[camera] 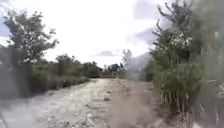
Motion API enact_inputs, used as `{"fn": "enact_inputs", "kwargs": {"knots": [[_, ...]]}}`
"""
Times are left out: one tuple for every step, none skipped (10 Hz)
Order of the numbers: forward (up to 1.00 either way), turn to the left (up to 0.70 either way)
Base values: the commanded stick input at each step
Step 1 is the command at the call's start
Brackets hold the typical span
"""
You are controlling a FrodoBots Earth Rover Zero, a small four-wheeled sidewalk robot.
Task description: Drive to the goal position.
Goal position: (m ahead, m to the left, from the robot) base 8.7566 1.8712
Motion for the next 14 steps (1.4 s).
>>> {"fn": "enact_inputs", "kwargs": {"knots": [[0.69, 0.01], [0.69, 0.01], [0.69, 0.01], [0.69, 0.01], [0.69, 0.01], [0.69, 0.01], [0.69, 0.01], [0.69, 0.01], [0.69, 0.01], [0.69, 0.01], [0.69, 0.01], [0.69, 0.01], [0.69, 0.01], [0.69, 0.01]]}}
